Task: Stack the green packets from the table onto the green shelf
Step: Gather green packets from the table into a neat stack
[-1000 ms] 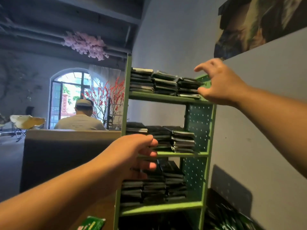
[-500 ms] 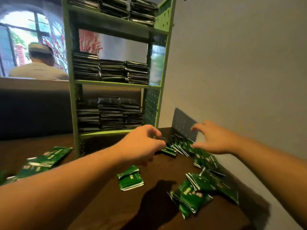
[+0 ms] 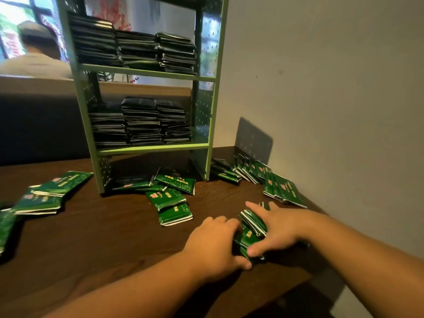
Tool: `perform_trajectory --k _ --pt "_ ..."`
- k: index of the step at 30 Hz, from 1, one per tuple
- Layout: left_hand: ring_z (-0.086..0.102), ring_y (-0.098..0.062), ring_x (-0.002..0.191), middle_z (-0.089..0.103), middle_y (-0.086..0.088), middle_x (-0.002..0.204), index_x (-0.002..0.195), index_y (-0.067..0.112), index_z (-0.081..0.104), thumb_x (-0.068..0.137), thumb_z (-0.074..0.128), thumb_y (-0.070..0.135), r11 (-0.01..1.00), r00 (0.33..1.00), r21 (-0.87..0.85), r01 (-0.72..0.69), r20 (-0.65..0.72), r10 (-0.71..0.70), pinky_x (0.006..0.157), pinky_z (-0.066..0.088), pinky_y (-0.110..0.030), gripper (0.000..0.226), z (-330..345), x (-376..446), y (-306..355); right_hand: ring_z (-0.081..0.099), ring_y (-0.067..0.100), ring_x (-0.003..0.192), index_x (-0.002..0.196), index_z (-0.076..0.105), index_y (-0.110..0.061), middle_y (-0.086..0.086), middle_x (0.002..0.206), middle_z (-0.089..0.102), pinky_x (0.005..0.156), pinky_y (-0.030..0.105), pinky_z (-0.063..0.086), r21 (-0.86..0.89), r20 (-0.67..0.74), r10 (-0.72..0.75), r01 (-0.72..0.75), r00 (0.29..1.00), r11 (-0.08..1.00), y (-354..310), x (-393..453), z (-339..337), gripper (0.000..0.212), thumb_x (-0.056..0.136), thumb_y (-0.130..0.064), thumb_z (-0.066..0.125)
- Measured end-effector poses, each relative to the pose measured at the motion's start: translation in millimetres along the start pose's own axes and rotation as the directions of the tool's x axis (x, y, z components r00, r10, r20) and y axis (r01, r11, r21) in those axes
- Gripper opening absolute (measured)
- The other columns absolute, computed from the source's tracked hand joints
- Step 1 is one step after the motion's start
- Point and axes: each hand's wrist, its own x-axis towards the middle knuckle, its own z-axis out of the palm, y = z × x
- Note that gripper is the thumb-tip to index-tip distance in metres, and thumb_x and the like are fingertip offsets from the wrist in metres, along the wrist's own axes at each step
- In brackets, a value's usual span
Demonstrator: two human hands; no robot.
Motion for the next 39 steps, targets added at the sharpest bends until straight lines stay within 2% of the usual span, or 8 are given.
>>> perform_trajectory --k 8,12,14,18,24,27,32,39 --pt "0.061 -0.012 0.089 0.063 0.005 0.100 0.102 0.026 0.049 0.068 0.086 0.023 0.827 0.971 -0.555 0.088 -0.139 -0.197 0.078 0.052 -0.031 0.050 2 -14 -3 0.054 0.025 0.123 0.146 0.020 -0.047 0.003 0.133 0.045 0.103 0.040 0.048 -0.023 -0.185 -0.280 0.281 0.942 0.959 -30 -15 4 0.105 0.062 -0.055 0.084" --pt "0.062 -0.029 0.077 0.061 -0.010 0.085 0.093 0.012 0.057 0.071 0.054 0.004 -0.195 0.872 -0.961 0.195 0.260 -0.414 0.069 0.053 -0.039 0.023 -25 -31 -9 0.057 0.019 0.114 0.148 0.027 -0.042 -0.003 0.130 0.051 0.095 0.038 0.053 0.033 -0.298 -0.337 0.363 0.893 0.931 -65 -23 6 0.092 0.072 -0.039 0.079" --pt "0.063 -0.030 0.075 0.062 -0.011 0.078 0.094 0.009 0.061 0.075 0.055 0.016 -0.434 0.847 -0.888 0.152 0.343 -0.406 0.071 0.055 -0.041 0.022 -41 -44 -24 0.060 0.015 0.108 0.149 0.025 -0.045 -0.003 0.130 0.055 0.089 0.037 0.057 0.114 -0.359 -0.369 0.433 0.857 0.894 -85 -31 6 0.089 0.076 -0.037 0.076" --pt "0.070 -0.027 0.060 0.070 -0.015 0.077 0.103 -0.001 0.071 0.092 0.059 0.031 -0.504 0.847 -0.842 0.191 0.401 -0.349 0.065 0.060 -0.039 0.036 -62 -77 -54 0.068 0.009 0.079 0.147 0.013 -0.055 -0.003 0.108 0.067 0.067 0.026 0.058 0.333 -0.470 -0.391 0.569 0.792 0.752 -132 -51 6 0.091 0.083 -0.027 0.071" --pt "0.067 -0.034 0.092 0.072 -0.021 0.112 0.098 0.003 0.078 0.072 0.062 0.021 -0.507 0.867 -0.851 0.136 0.349 -0.355 0.099 0.048 -0.052 0.036 -101 -128 -104 0.065 0.000 0.094 0.130 0.034 -0.051 -0.015 0.109 0.066 0.087 0.033 0.056 0.310 -0.586 -0.460 0.709 0.667 0.634 -215 -63 -7 0.065 0.075 -0.073 0.061" --pt "0.068 -0.029 0.063 0.068 -0.016 0.080 0.081 -0.001 0.075 0.080 0.059 0.018 -0.499 0.856 -0.864 -0.061 0.212 -0.471 0.067 0.058 -0.040 0.025 -113 -145 -137 0.065 0.001 0.090 0.125 0.057 -0.060 -0.031 0.113 0.064 0.087 0.026 0.050 0.474 -0.590 -0.503 0.775 0.632 0.418 -248 -45 -22 0.040 0.093 -0.064 0.032" --pt "0.066 -0.025 0.052 0.069 -0.015 0.070 0.086 -0.002 0.077 0.081 0.059 0.017 -0.414 0.829 -0.889 -0.193 0.078 -0.553 0.046 0.053 -0.029 0.027 -117 -158 -176 0.064 -0.003 0.104 0.127 0.056 -0.062 -0.025 0.124 0.063 0.093 0.022 0.055 0.519 -0.654 -0.389 0.759 0.649 0.394 -298 -2 -10 0.050 0.091 -0.030 0.071" --pt "0.065 -0.049 0.113 0.063 -0.034 0.127 0.122 -0.003 0.068 0.065 0.076 0.038 -0.365 0.793 -0.883 -0.295 -0.013 -0.609 0.105 0.045 -0.061 0.071 -100 -170 -214 0.069 0.016 0.112 0.143 0.049 -0.031 -0.004 0.128 0.069 0.094 0.036 0.056 0.866 -0.434 -0.334 0.490 0.836 0.101 -340 46 20 0.079 0.075 -0.026 0.088"
